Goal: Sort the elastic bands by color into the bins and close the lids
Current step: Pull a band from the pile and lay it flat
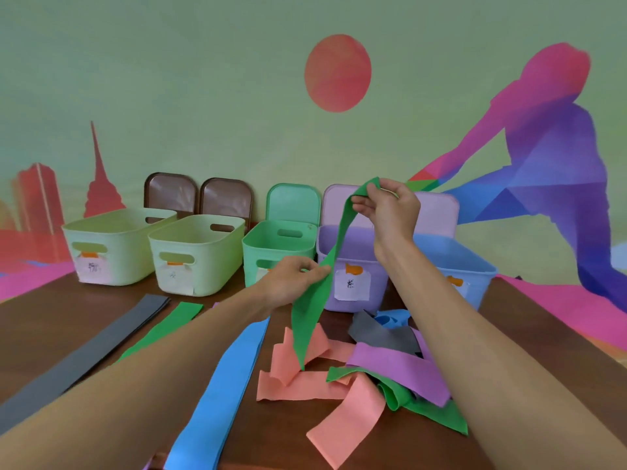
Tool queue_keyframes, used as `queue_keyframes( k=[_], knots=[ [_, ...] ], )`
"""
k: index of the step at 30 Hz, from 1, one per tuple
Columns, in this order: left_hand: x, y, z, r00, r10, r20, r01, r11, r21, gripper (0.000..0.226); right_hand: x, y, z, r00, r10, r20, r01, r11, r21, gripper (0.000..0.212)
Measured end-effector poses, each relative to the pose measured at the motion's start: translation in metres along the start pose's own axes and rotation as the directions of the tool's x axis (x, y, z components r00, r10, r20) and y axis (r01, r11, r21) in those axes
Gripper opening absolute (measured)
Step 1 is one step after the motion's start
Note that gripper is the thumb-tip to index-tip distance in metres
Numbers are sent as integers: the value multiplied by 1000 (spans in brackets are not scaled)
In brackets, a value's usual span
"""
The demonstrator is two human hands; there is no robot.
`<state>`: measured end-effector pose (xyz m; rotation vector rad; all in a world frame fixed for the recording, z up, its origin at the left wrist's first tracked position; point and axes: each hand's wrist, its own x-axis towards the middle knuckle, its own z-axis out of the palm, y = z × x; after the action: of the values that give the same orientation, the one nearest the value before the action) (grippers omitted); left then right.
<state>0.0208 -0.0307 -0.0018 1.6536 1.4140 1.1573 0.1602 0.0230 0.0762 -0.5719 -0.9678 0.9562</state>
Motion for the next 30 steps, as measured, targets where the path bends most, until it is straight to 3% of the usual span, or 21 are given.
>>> queue_keyframes(
  k=[6,11,16,22,26,30],
  knots=[
    [-29,-14,-49,998,-63,1,62,995,-76,28,-2,15,22,998,45,-49,-49,995,-88,11],
    [-58,-38,-101,982,-139,125,160,971,-179,19,-12,37,49,998,56,-25,-61,972,-225,16],
    [-80,-51,-137,981,-184,65,193,964,-181,12,-23,72,68,998,49,24,-37,929,-367,11],
    [-103,-74,-178,959,-282,-37,282,959,11,26,-43,115,94,981,81,175,26,843,-538,13],
    [-116,-102,-202,942,-333,-49,332,943,-24,22,-55,149,114,947,162,277,58,763,-644,14],
    [-126,-125,-219,904,-427,0,426,904,-28,14,-68,183,133,882,223,416,197,626,-754,14]
  ],
)
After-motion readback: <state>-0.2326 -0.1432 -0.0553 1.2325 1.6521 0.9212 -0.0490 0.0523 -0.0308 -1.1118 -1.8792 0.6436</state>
